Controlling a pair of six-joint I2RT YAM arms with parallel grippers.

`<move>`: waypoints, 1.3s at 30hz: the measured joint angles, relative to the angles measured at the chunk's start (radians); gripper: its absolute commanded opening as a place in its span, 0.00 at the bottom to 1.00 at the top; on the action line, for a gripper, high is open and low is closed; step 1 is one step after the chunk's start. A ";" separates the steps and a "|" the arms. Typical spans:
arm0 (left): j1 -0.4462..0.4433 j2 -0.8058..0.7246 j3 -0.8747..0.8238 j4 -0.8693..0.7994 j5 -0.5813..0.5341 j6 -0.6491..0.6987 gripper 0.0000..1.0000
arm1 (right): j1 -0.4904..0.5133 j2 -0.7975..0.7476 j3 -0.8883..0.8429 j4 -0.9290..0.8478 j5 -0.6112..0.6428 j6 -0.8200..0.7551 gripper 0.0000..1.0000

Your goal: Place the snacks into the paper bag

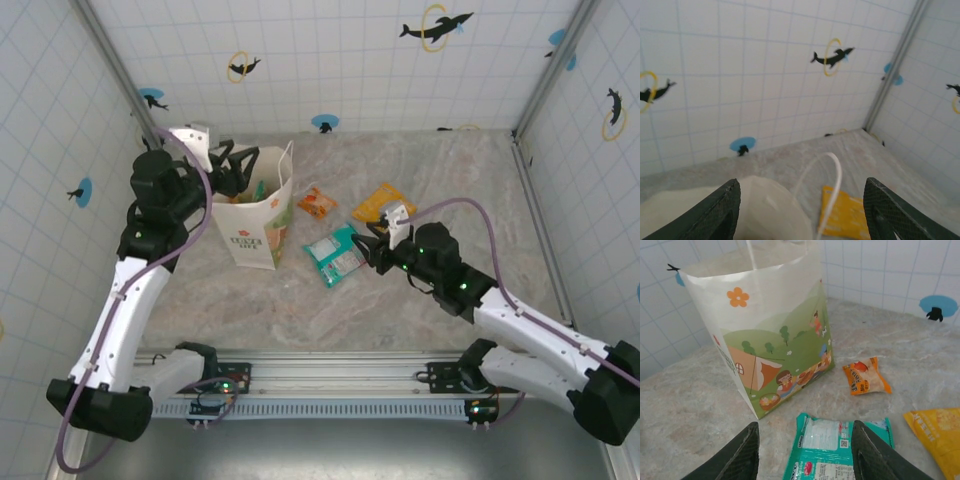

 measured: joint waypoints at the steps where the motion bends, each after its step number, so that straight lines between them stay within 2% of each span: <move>1: 0.000 -0.011 -0.004 -0.026 0.027 -0.003 0.67 | -0.012 0.017 0.016 -0.019 -0.007 0.018 0.51; 7: 0.000 -0.145 -0.118 -0.145 0.132 -0.023 0.69 | -0.100 0.163 0.150 -0.192 -0.090 0.098 0.52; 11: 0.000 -0.218 -0.210 -0.192 0.166 -0.068 0.68 | -0.161 0.292 0.255 -0.339 -0.131 0.133 0.57; 17: 0.000 -0.274 -0.334 -0.269 0.174 -0.139 0.68 | -0.199 0.477 0.370 -0.496 -0.142 0.120 0.65; 21: 0.000 -0.306 -0.360 -0.305 0.166 -0.154 0.68 | -0.222 0.593 0.427 -0.569 -0.161 0.088 0.72; 30: 0.000 -0.321 -0.385 -0.318 0.162 -0.174 0.67 | -0.245 0.855 0.609 -0.669 -0.206 -0.015 0.72; 39: 0.000 -0.323 -0.391 -0.324 0.136 -0.193 0.67 | -0.257 1.043 0.760 -0.706 -0.278 -0.045 0.70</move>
